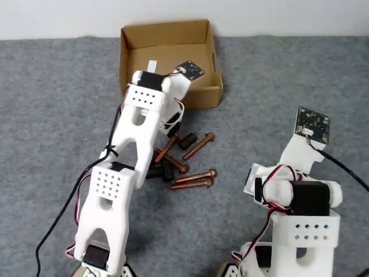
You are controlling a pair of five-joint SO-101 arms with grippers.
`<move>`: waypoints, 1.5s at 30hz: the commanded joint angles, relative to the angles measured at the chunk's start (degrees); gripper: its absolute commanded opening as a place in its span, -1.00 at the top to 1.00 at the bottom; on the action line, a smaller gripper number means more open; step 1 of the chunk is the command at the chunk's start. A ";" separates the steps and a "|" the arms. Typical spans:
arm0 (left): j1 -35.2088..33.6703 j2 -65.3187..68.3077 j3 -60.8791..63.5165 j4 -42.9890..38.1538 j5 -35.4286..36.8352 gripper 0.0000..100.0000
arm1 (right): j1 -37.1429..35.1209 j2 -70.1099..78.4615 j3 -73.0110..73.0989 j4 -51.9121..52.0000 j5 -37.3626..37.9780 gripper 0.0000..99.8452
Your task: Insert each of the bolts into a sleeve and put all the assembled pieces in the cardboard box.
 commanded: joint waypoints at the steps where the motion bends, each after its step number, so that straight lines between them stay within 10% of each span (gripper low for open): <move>1: 1.23 -0.26 -2.59 1.76 -0.35 0.73 | 0.57 -1.01 -0.53 2.15 0.26 0.98; 29: 1.67 10.02 -11.38 1.93 -0.09 0.99 | 0.22 -1.01 -4.04 2.15 0.26 0.98; 45: 1.76 -46.51 33.10 0.18 -0.18 0.99 | 0.48 -15.25 -8.00 2.24 13.80 0.98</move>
